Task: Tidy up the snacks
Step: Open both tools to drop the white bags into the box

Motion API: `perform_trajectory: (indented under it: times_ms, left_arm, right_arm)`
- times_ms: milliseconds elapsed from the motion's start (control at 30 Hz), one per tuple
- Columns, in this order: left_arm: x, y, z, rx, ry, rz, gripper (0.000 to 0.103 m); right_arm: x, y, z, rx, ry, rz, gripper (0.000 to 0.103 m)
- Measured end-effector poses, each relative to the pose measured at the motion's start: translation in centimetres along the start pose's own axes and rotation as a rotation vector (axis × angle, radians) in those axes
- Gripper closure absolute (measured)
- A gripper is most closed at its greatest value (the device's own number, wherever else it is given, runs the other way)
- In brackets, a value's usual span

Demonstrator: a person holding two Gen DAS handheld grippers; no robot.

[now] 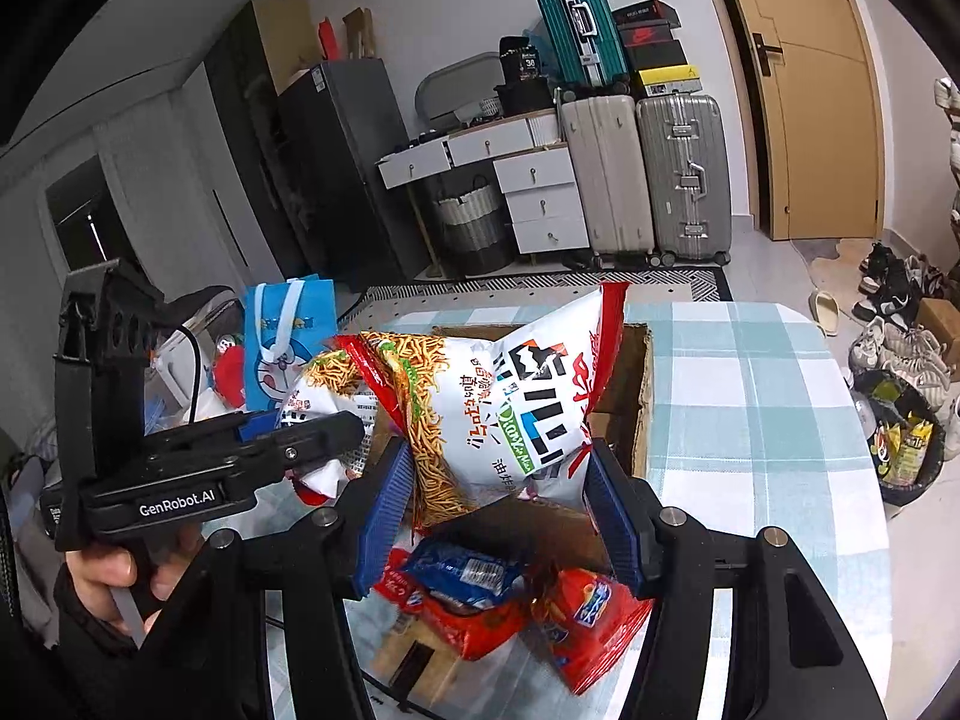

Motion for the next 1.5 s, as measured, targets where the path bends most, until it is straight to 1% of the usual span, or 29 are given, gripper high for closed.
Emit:
perform_trajectory:
  times_ms: [400, 600, 800, 967, 1267, 1333, 1367, 1400, 1467, 1500]
  left_arm:
    - [-1.0, -1.4, 5.4, -0.035, -0.020, -0.003, 0.057]
    - [-1.7, -1.4, 7.7, -0.050, -0.034, -0.004, 0.057]
    - [-2.1, -1.4, 9.6, -0.051, -0.069, 0.017, 0.057]
    - [-2.5, -1.2, 10.9, -0.071, -0.072, 0.017, 0.057]
    - [-3.0, -0.6, 11.4, -0.085, -0.071, 0.009, 0.056]
    - [-3.2, -0.5, 11.3, -0.088, -0.072, 0.007, 0.053]
    - [-3.3, -0.4, 11.2, -0.089, -0.071, 0.002, 0.049]
    - [-3.2, -0.4, 10.9, -0.088, -0.070, -0.001, 0.041]
    - [-3.2, -0.4, 10.4, -0.086, -0.067, 0.000, 0.034]
    - [-3.2, -0.3, 9.9, -0.081, -0.068, 0.003, 0.023]
  right_arm:
    - [1.9, -0.9, 4.7, -0.021, -0.006, 0.032, 0.044]
    - [2.4, -0.4, 6.7, -0.047, 0.003, 0.023, 0.044]
    - [3.1, 0.2, 8.3, -0.071, 0.020, 0.012, 0.044]
    - [3.2, 0.5, 8.8, -0.068, 0.029, -0.022, 0.044]
    - [3.2, 0.8, 9.1, -0.073, 0.031, -0.053, 0.043]
    - [2.9, 0.8, 9.0, -0.072, 0.028, -0.063, 0.042]
    - [2.8, 0.8, 8.8, -0.069, 0.026, -0.067, 0.041]
    - [2.8, 0.8, 8.7, -0.065, 0.025, -0.069, 0.039]
    - [2.7, 0.5, 8.0, -0.048, 0.019, -0.070, 0.039]
    - [2.7, 0.3, 7.4, -0.033, 0.021, -0.072, 0.038]
Point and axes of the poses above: each gripper's, at about its wrist camera, not at the fingertips, and z roughly the way its jaws point, x to its right, y to its underside, the point moved 10 cm from there along z, roughly the way its jaws point, and after that the axes turned 5 degrees about -z, right-handed, at the moved point
